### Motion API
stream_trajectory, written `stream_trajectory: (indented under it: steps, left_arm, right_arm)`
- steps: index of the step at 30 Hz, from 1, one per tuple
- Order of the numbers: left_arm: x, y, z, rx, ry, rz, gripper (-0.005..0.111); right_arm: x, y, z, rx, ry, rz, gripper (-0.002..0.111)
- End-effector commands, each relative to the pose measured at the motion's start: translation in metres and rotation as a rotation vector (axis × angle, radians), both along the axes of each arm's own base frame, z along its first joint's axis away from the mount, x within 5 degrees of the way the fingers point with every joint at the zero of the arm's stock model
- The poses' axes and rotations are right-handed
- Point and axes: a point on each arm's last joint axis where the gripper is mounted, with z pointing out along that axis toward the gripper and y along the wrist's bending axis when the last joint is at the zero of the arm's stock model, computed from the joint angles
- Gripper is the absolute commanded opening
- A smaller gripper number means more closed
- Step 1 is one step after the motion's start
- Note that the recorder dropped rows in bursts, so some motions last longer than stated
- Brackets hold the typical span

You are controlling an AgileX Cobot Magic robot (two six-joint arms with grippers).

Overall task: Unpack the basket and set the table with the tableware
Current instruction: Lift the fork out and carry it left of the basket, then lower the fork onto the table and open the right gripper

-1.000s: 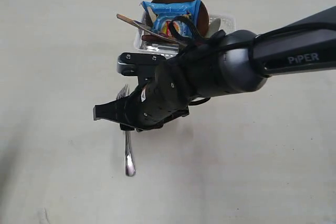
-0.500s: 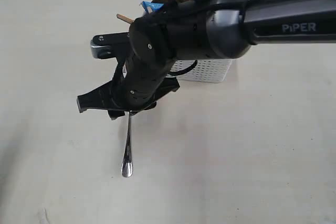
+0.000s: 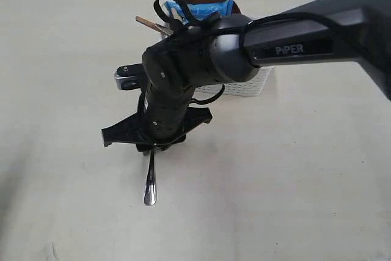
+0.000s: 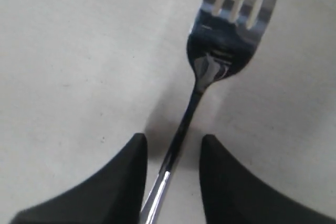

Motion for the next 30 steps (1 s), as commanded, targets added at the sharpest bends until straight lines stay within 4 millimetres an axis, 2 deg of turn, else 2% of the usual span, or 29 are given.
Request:
stream_trajectory:
  steps: [1,3,9,14,17,20,24,27,30]
  left_arm:
    - [0.000,0.000,-0.001,-0.004,-0.001,0.000,0.000]
    - [0.000,0.000,-0.001,-0.004,-0.001,0.000,0.000]
    - [0.000,0.000,-0.001,-0.004,-0.001,0.000,0.000]
    - [0.000,0.000,-0.001,-0.004,-0.001,0.000,0.000]
    - [0.000,0.000,-0.001,-0.004,-0.001,0.000,0.000]
    - [0.000,0.000,-0.001,-0.004,-0.001,0.000,0.000]
    - [0.000,0.000,-0.001,-0.004,-0.001,0.000,0.000]
    - [0.000,0.000,-0.001,-0.004,-0.001,0.000,0.000]
    - [0.000,0.000,-0.001,-0.004,-0.001,0.000,0.000]
  right_arm:
    - [0.001,0.000,-0.010,-0.004,0.003,0.006,0.010]
    - [0.002,0.001,-0.009,0.006,-0.005,0.002,0.000]
    - [0.005,0.002,-0.004,0.028,-0.046,0.015,0.000]
    - [0.007,-0.002,0.024,-0.020,-0.198,0.072,0.000]
    - [0.000,-0.003,0.041,-0.125,-0.336,0.125,0.000]
    - [-0.012,-0.002,0.053,-0.322,-0.526,0.186,0.000]
    - [-0.037,0.013,0.064,-0.539,-0.802,0.374,0.000]
    - [-0.056,0.028,0.060,-0.660,-0.945,0.523,0.000]
    - [-0.068,0.039,0.043,-0.773,-1.005,0.693,0.000]
